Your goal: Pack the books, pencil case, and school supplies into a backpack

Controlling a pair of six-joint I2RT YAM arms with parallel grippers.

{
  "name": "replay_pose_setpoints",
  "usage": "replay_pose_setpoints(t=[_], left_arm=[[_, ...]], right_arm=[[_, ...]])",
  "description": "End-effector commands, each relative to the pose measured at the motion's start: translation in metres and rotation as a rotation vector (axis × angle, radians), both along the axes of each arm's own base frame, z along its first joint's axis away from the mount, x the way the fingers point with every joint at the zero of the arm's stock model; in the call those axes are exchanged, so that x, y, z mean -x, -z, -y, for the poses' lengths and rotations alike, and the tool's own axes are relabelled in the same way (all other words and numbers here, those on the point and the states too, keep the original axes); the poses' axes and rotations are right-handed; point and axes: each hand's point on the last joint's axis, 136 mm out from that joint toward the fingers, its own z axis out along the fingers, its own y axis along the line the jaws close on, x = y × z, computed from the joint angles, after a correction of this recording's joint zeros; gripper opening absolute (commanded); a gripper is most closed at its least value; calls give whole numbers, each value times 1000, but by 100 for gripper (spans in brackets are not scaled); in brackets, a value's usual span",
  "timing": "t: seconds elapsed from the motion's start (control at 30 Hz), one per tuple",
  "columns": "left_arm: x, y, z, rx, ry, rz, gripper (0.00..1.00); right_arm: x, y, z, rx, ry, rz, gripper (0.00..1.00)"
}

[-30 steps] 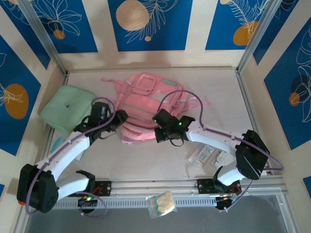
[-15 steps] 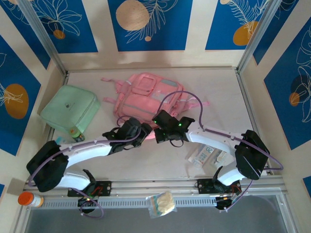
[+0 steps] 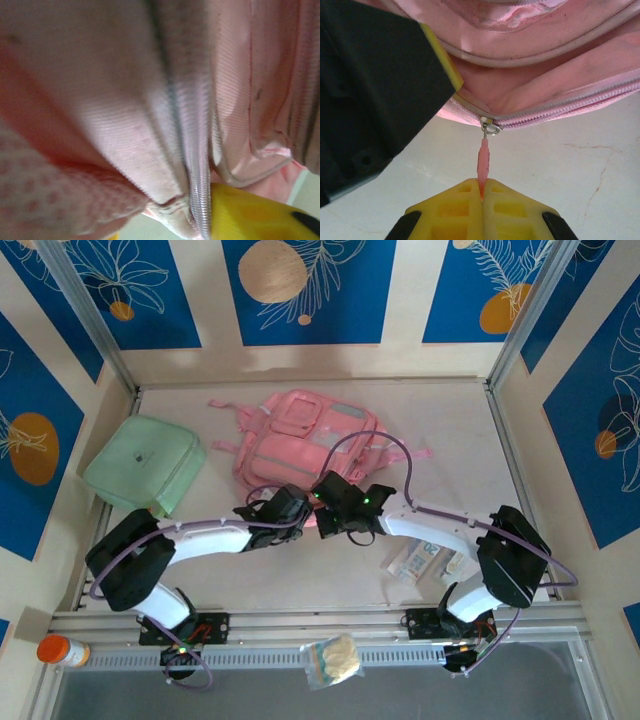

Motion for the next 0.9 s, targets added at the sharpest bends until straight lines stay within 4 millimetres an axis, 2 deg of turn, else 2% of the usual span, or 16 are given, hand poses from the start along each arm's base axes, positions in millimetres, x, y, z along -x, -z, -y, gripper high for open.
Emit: replay_pose_setpoints(t=[0.0,0.17,0.37,0.6,0.87], left_arm=[[-9,0,-4,-50,-35,20,31],[-9,-2,-5,-65,-9,37,0],[-4,-17,-26,-127,6,77,0],[-4,-29,-57,-158,25,116,0],[-1,-40,-82,-157,39,153,0]], right_arm=[[0,-1,-7,3,-27,2,0],[2,4,-4,18,-26,-13,0],[-3,13,13,50,28,-41,0],[-9,16,28,57,55,-46,0],[-23,7,31,34,67,-21,0]])
